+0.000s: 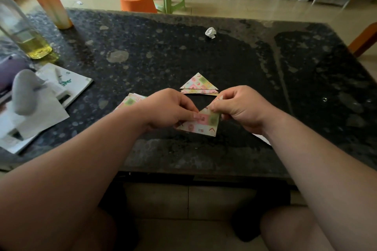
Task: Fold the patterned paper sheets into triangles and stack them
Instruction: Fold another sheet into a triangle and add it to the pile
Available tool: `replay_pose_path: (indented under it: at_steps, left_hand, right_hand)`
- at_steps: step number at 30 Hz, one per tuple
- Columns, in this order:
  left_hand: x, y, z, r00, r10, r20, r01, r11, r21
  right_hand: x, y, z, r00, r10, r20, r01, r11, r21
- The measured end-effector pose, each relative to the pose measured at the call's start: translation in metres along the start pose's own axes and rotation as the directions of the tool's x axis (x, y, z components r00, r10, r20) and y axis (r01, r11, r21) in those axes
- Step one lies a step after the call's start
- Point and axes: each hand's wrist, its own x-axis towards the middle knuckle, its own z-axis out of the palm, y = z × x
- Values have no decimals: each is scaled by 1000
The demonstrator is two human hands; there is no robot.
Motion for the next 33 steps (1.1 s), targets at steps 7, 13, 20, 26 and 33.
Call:
replay_pose_path:
  at_steps: [7,13,20,26,33]
  left_hand:
    - [-6,-5,-10,995,-74,68,73,997,18]
    - [2,-15,-3,995,-85,44,88,992,-91]
    - [6,-10,2,992,-120,27,123,958,-258]
    - [6,-11,-1,984,-158,77,175,925,-336]
    - [5,-14,-2,957,-238,164,277,918,-285]
  right_hand:
    - [1,1,-20,986,31,-165,9,972,233]
    - [-2,10,-27,990,142,-1,-139,967,215]
    - [3,15,-2,966,181,187,-166,982,-92]
    - [7,17,-1,981,173,88,-176,984,23]
    - [7,18,-2,957,281,79,-287,954,88]
